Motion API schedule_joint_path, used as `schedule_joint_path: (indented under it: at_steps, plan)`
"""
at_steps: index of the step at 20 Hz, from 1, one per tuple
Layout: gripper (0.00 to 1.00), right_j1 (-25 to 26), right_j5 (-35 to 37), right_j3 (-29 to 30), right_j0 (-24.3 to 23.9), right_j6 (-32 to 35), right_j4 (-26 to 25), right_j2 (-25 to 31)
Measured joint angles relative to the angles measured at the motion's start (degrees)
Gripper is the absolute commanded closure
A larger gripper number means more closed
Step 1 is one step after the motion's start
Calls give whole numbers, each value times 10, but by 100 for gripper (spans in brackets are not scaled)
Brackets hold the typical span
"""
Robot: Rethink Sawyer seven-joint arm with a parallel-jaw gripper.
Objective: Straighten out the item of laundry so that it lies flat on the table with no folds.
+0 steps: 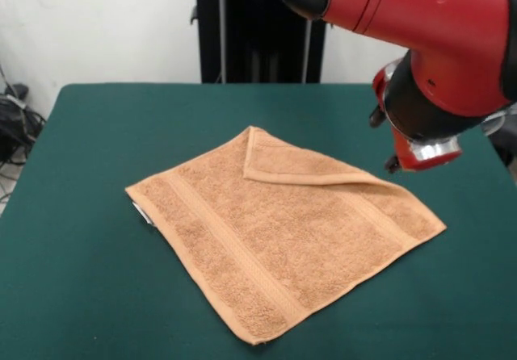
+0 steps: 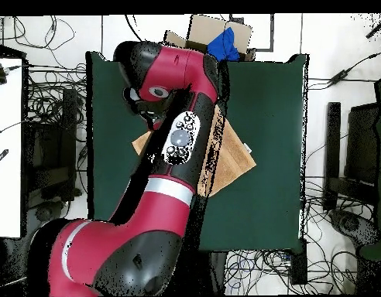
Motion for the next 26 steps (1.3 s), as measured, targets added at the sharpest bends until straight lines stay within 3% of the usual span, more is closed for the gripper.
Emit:
schedule_joint_path:
  at_steps: [18, 26]
  plan:
    - [0, 3, 3, -1, 30, 1, -1, -61]
    - [0, 3, -17, 27, 31, 1, -1, -86]
